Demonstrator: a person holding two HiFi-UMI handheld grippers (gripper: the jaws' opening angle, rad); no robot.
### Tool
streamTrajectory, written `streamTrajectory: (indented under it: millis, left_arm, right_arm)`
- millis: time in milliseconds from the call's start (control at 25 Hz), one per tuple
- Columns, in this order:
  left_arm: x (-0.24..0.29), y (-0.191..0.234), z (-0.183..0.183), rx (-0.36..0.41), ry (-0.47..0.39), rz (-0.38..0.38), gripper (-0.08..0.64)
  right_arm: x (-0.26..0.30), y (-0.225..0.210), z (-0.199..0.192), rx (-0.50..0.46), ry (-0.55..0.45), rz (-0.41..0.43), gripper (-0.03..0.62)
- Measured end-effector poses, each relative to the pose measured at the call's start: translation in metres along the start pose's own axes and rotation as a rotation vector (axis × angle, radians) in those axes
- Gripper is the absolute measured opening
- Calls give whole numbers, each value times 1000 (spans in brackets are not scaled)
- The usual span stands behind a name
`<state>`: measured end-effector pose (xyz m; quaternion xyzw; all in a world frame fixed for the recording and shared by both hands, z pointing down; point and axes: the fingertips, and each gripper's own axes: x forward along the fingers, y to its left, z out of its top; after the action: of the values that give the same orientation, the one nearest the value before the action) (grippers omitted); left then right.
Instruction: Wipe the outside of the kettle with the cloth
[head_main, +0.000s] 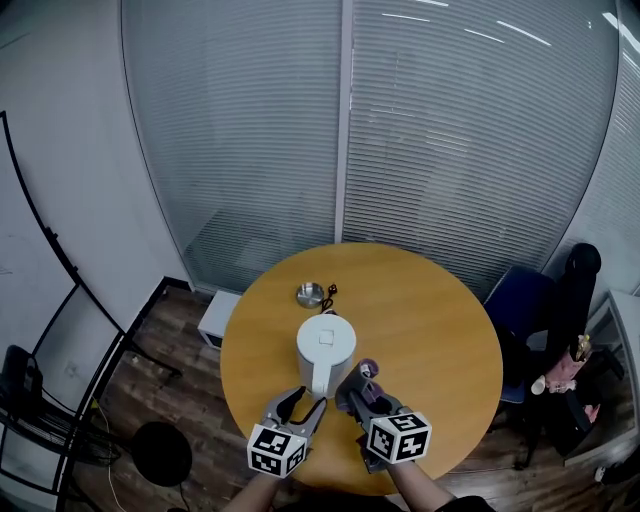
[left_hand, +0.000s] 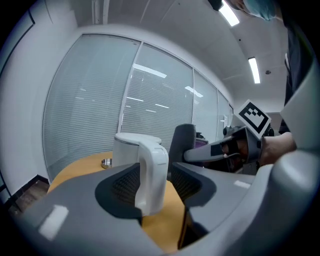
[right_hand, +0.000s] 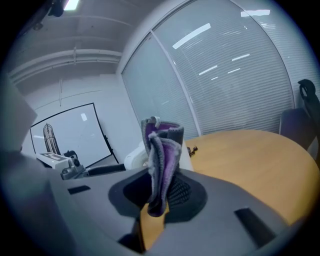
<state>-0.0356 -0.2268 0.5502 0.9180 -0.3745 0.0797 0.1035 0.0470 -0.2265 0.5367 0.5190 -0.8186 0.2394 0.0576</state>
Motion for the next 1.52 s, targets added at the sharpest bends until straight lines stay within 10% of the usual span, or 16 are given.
streamTrajectory:
  millis: [480, 1520]
  left_arm:
    - [23, 3, 4, 10, -7, 15, 181]
    - [23, 0, -2, -36, -5, 18, 169]
  right_arm:
    - [31, -3, 12, 10, 10, 81, 58]
    - [100, -87, -135, 211, 354, -24, 58]
